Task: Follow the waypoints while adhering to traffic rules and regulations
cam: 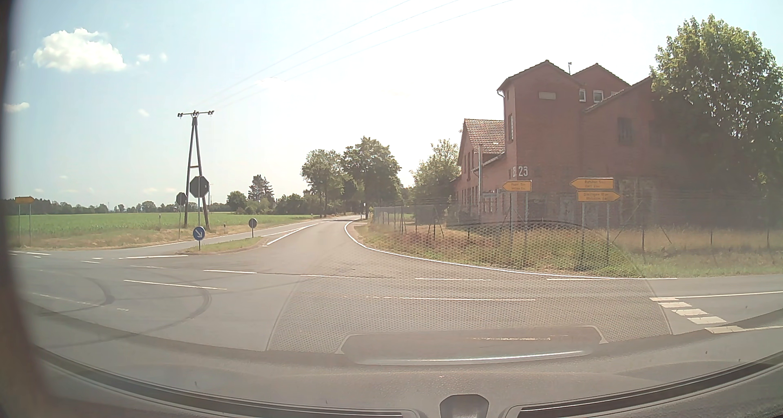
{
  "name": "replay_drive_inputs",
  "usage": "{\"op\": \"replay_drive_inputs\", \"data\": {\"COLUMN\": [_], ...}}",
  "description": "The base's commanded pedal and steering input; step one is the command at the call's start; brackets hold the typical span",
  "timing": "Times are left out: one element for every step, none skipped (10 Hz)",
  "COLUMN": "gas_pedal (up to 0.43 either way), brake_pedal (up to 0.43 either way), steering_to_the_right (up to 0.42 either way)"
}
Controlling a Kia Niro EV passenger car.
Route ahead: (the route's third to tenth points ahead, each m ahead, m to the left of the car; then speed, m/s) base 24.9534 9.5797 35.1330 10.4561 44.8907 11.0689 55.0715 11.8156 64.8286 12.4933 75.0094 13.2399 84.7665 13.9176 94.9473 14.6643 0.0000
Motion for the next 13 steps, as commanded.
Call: {"op": "replay_drive_inputs", "data": {"gas_pedal": [0.0,0.0,0.0,0.0,0.0,0.0,0.0,0.0,0.0,0.0,0.0,0.0,0.0], "brake_pedal": [0.36,0.36,0.36,0.36,0.36,0.36,0.36,0.354,0.354,0.36,0.36,0.36,0.36], "steering_to_the_right": [-0.064,-0.064,-0.064,-0.064,-0.064,-0.064,-0.064,-0.064,-0.064,-0.064,-0.064,-0.064,-0.064]}}
